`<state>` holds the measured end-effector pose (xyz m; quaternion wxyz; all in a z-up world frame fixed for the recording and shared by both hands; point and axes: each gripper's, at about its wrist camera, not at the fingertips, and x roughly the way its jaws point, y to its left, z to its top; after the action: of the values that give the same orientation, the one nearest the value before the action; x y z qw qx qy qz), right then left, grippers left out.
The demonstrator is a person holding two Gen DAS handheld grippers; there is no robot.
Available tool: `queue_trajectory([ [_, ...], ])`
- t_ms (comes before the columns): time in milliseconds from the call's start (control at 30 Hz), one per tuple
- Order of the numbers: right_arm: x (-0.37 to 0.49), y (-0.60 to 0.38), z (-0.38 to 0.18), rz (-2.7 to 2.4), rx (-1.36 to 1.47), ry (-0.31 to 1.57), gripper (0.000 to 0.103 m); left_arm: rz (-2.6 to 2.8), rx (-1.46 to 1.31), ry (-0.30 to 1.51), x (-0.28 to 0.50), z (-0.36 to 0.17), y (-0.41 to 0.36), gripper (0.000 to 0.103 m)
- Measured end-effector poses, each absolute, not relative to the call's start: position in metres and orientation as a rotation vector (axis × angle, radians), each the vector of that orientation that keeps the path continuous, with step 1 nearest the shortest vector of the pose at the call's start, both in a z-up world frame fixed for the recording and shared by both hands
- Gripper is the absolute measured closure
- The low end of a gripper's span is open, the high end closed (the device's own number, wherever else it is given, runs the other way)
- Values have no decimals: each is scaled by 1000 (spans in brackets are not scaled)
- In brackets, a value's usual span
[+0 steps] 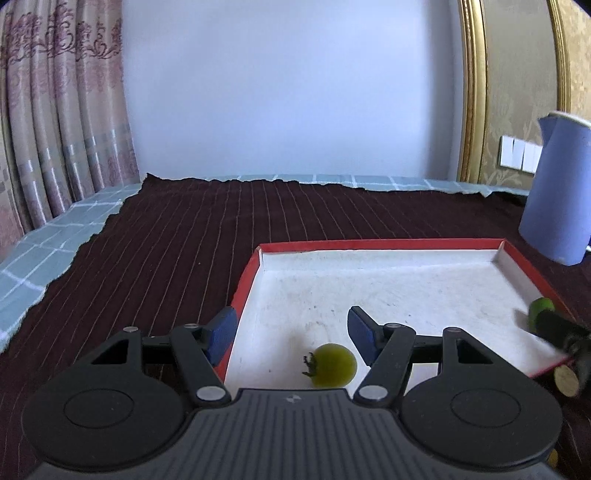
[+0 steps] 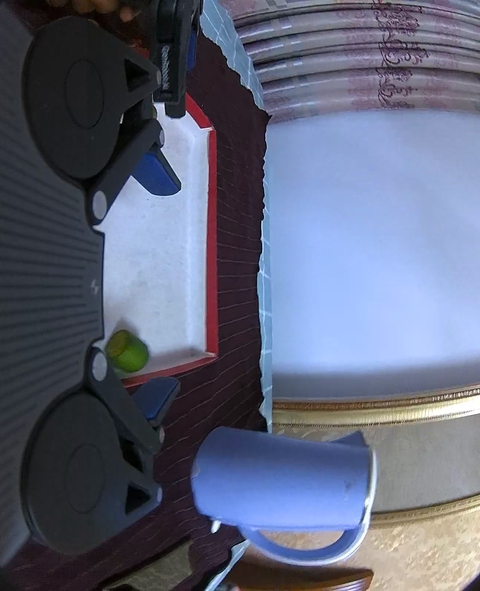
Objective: Organize fruits
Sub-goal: 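Move both open tools back toward the remaining fruits, then close the left tool on a mandarin orange while the right tool grasps a yellow round fruit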
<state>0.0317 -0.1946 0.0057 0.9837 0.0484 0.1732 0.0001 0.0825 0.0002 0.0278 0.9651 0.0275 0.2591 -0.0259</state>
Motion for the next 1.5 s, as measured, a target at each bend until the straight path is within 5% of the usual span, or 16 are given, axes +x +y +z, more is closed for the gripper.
queue_trajectory([
  [767,-33,-182,-21,-61,-62,343,0,-191,142,411,-18,-2,54,37],
  [1433,-51,-188,-31,71,-55,413,0,-171,188,442,-18,-13,46,35],
  [1500,-52,-187,-30,104,-57,430,8,-163,187,442,-18,-12,49,30],
])
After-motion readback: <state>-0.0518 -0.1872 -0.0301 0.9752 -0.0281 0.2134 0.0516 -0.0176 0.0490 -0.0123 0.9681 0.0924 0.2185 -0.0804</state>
